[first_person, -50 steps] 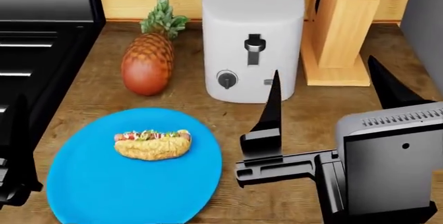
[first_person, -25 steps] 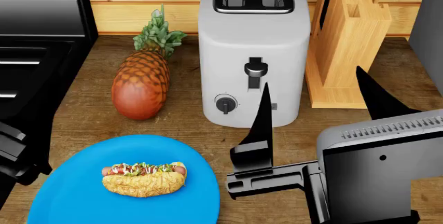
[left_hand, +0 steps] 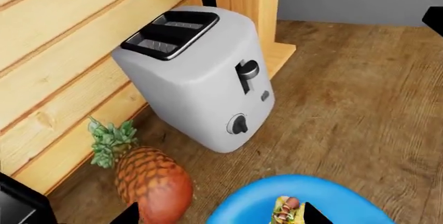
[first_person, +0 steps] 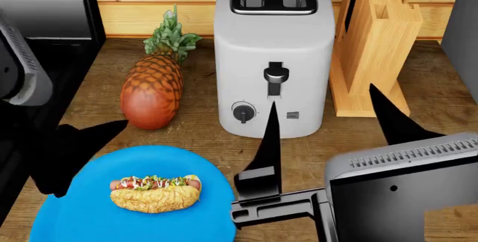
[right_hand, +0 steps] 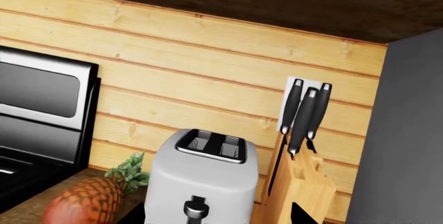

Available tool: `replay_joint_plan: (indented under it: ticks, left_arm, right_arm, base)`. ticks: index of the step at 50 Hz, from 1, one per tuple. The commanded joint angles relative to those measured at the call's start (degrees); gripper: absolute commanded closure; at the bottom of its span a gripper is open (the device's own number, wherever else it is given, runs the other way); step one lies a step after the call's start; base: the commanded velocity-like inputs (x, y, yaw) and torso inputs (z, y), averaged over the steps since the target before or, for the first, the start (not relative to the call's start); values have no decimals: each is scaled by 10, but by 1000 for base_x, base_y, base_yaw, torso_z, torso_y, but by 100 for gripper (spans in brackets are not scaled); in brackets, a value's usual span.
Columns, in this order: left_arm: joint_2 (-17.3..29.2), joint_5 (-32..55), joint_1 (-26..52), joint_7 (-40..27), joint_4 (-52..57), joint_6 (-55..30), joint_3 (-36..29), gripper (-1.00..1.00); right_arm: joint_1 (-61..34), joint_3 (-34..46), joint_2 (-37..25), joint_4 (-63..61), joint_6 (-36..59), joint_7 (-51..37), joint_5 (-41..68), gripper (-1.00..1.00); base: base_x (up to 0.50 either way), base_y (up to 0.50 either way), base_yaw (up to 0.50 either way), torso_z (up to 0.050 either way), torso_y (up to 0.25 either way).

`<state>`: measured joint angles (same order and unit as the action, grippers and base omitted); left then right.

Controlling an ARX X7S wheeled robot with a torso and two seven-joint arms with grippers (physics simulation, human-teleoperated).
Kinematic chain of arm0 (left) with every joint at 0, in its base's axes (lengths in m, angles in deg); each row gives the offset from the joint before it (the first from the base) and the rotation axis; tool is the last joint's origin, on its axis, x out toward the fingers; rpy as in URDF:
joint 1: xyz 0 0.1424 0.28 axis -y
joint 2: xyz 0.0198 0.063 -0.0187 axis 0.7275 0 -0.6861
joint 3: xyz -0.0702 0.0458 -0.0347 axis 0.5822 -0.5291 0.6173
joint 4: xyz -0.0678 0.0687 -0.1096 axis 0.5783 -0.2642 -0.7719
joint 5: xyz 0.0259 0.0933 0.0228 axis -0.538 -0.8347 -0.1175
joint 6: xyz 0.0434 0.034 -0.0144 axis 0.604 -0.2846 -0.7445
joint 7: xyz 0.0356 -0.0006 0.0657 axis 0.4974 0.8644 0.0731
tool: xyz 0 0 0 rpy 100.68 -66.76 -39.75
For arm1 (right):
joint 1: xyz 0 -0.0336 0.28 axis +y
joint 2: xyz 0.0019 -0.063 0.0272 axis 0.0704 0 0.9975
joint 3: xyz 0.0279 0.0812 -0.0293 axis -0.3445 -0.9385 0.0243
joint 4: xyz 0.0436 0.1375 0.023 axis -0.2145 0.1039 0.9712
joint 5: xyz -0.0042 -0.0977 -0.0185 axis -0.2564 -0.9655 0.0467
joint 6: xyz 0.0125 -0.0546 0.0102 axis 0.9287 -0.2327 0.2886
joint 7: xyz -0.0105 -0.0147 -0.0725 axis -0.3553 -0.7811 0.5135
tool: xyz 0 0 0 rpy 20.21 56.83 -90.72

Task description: Pick the hot dog from the counter and place it in the microwave.

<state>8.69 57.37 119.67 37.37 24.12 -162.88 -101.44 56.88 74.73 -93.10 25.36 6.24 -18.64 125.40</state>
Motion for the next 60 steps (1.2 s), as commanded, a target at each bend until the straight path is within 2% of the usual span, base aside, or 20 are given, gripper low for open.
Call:
replay_joint_plan:
  ticks: [1, 5, 6, 12, 27, 37, 60]
  left_arm:
    - [-16, 16, 46, 88, -51, -16, -67, -100]
    - [-16, 16, 47, 88, -52, -14, -68, -100]
    - [-39, 32, 57, 107, -57, -32, -86, -100]
    - [-45, 62, 31, 86, -50, -50, -82, -100]
    - [-55, 7, -14, 51, -101, -10, -114, -100]
    - [-53, -41, -8, 76, -129, 25, -156, -100]
    - [-63, -81, -5, 106, -155, 59, -208, -100]
  right_arm:
    - [15, 2, -17, -3, -20, -24, 28, -100]
    - [14, 6, -23, 0, -26, -33, 37, -100]
    - [29, -3, -30, -5, -33, -36, 46, -100]
    - [46, -3, -58, -5, -60, -68, 82, -100]
    - [45, 25, -111, -5, -101, -145, 153, -100]
    - [49, 39, -135, -3, -128, -173, 174, -100]
    - [36, 81, -176, -4, -171, -234, 216, -100]
  base:
    - [0, 0, 0, 0, 0]
    - [0, 0, 0, 0, 0]
    - [0, 0, 0, 0, 0]
    - [0, 0, 0, 0, 0]
    - [0, 0, 0, 0, 0]
    - [0, 0, 0, 0, 0]
    - [0, 0, 0, 0, 0]
